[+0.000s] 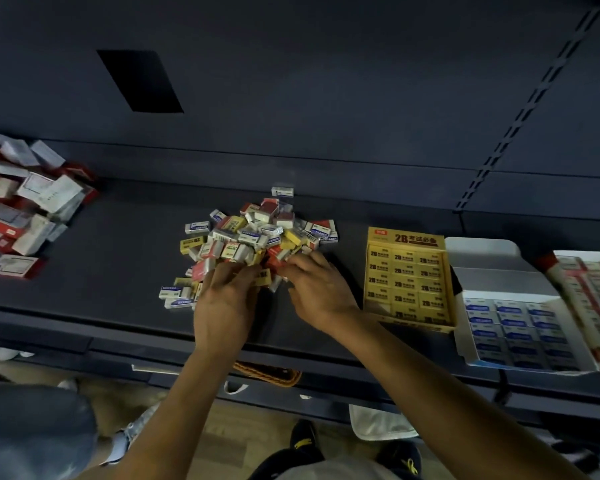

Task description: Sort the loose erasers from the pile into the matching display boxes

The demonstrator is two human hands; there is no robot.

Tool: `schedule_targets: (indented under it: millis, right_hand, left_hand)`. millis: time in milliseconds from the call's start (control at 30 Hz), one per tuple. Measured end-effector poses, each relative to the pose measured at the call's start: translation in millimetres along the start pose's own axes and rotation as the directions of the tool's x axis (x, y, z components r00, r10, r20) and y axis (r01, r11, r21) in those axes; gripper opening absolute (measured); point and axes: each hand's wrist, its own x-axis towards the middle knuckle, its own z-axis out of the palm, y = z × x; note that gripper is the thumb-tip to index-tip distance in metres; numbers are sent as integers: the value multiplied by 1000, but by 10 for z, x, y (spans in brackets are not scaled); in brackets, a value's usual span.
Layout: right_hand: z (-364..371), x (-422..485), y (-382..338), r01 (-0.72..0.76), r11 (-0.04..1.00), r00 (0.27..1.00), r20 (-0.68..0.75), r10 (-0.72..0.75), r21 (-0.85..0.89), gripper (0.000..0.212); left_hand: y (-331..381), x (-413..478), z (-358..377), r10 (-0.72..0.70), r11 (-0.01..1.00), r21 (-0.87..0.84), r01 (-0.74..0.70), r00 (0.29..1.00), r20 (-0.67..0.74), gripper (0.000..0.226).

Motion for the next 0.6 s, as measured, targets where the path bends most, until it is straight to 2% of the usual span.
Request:
schedule_targets:
  millis: [233, 367, 500, 600]
  right_hand:
    - [26, -20, -5, -90, 996, 987, -133, 89, -5, 22]
    - [-1, -26, 8, -142, 990, 986, -83, 143, 26, 25]
    - [-123, -101, 83, -241, 949, 965, -51, 257, 204, 31]
    - [-241, -165, 153, -247, 898, 953, -77, 294, 365, 23]
  left_hand:
    - [-13, -12, 3, 27, 998, -50, -28, 999, -26, 31]
    - [28, -21, 6, 6, 999, -45, -7, 999, -33, 30]
    - [78, -32, 18, -28, 994, -109, 23, 998, -53, 32]
    - [122, -32, 34, -18, 989, -150, 11, 999, -49, 29]
